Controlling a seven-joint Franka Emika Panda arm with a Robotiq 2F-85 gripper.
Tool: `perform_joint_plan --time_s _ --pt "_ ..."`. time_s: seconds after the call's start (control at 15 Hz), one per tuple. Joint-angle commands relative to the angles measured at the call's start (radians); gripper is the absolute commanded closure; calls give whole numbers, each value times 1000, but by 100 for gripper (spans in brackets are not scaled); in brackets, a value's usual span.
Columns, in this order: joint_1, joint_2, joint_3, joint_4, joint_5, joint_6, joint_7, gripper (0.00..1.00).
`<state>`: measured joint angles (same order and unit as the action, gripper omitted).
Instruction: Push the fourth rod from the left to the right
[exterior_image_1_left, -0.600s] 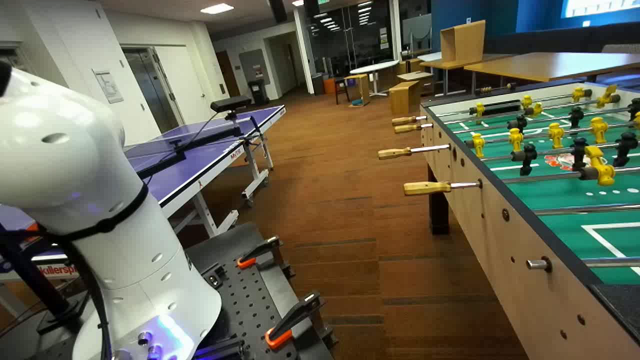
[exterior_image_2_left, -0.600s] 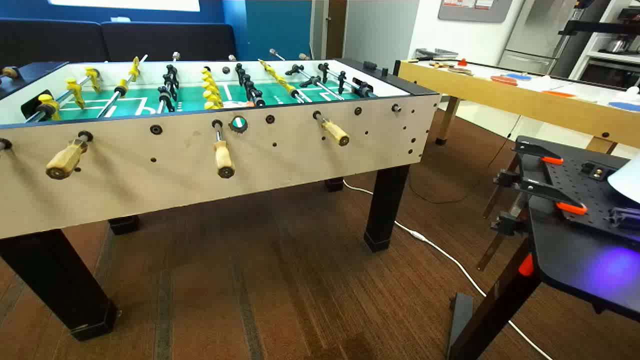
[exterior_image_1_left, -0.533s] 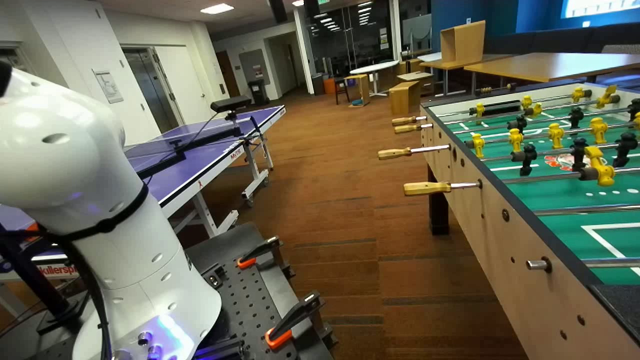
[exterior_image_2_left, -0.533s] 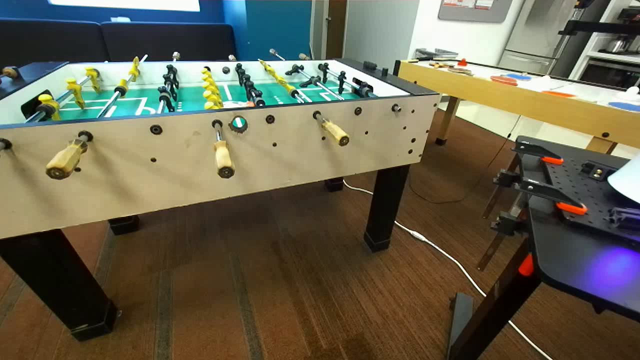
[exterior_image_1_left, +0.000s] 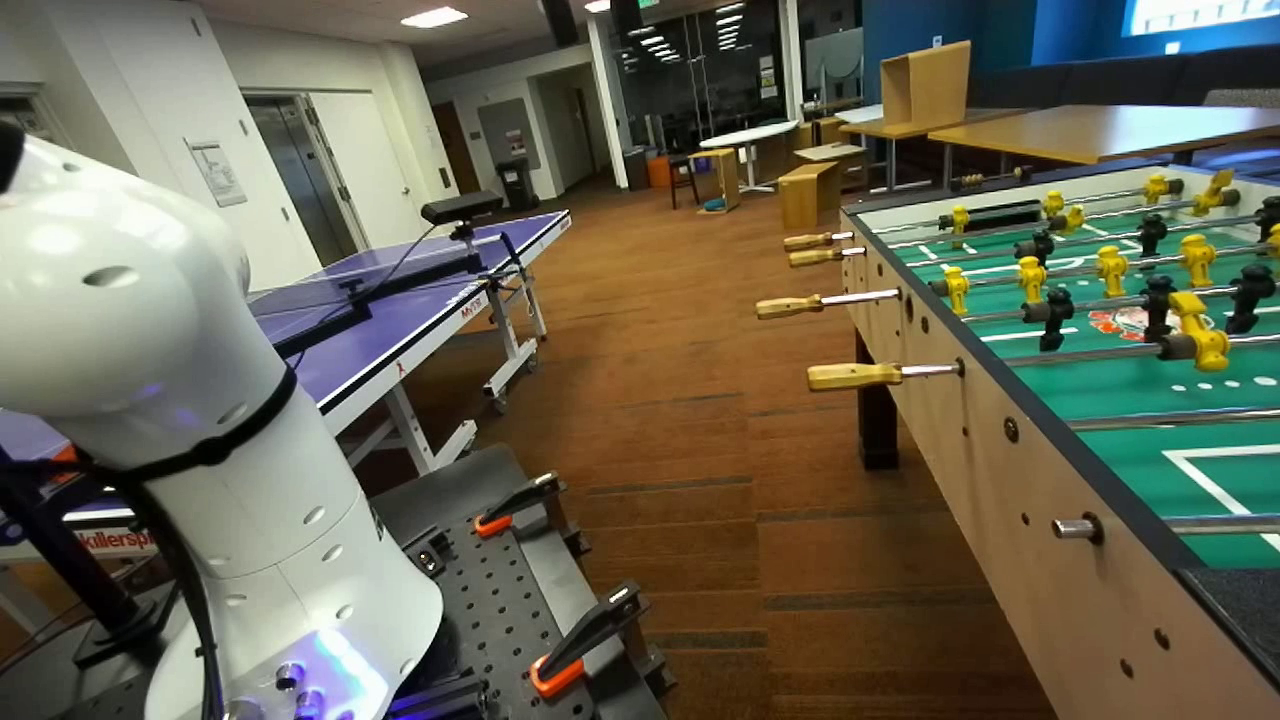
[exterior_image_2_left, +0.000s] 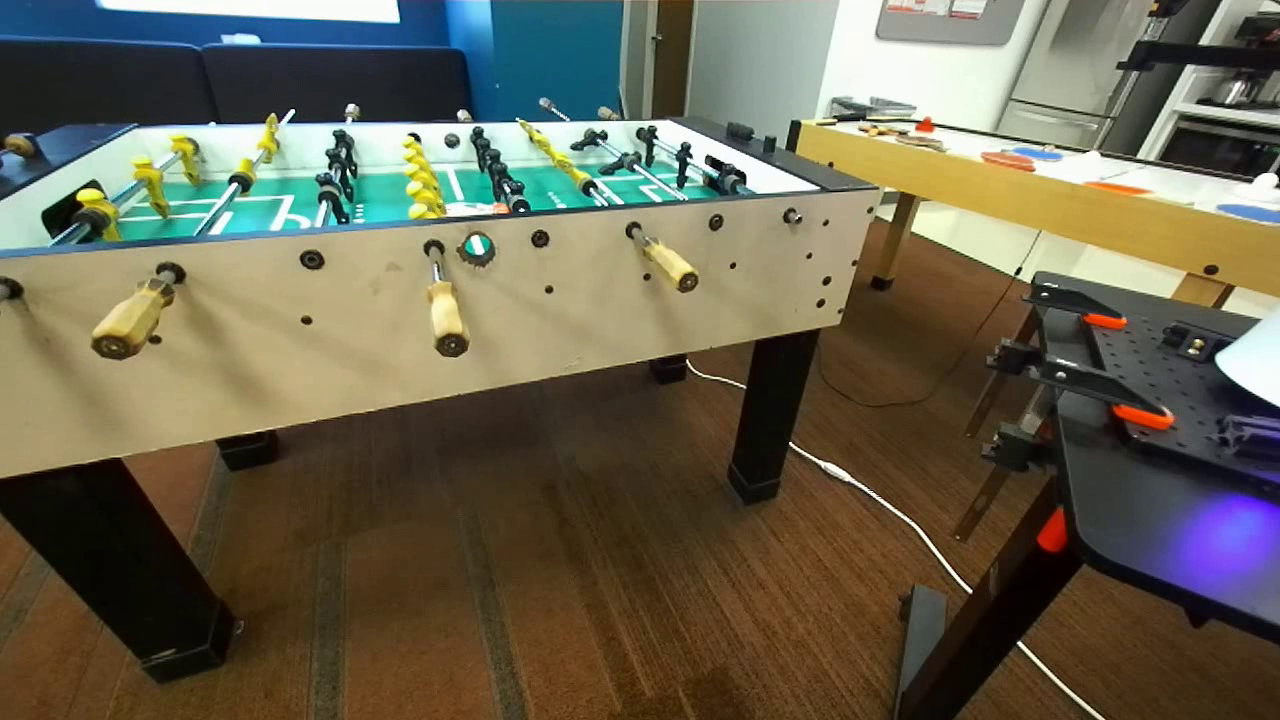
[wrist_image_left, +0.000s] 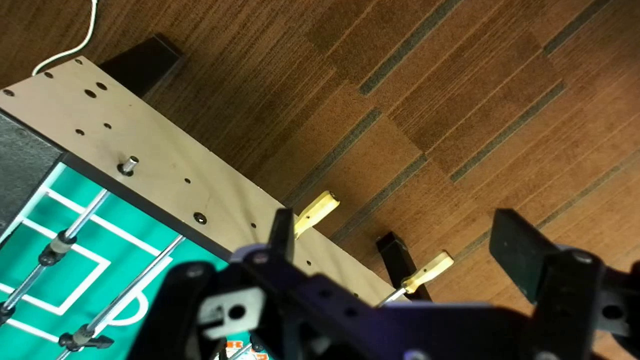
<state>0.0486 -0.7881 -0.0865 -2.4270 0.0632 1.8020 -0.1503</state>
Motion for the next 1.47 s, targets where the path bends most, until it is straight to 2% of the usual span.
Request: perform_joint_plan --time_s 0.0,0.33,0.53,0.73,0.93,1.0,1.07,1.2,1.4 --pt "-2 127 72 -8 50 155 115 0" --pt "22 398 178 -18 131 480 279 0" --pt "24 607 229 21 115 683 362 0" --pt "29 807 242 95 88 832 426 0" --pt "53 967 231 208 130 881 428 0" --pt "58 994 221 246 96 838 458 0" --pt "54 921 222 152 115 870 411 0" --pt "59 988 220 213 115 869 421 0" --pt "60 1004 218 234 116 867 423 0"
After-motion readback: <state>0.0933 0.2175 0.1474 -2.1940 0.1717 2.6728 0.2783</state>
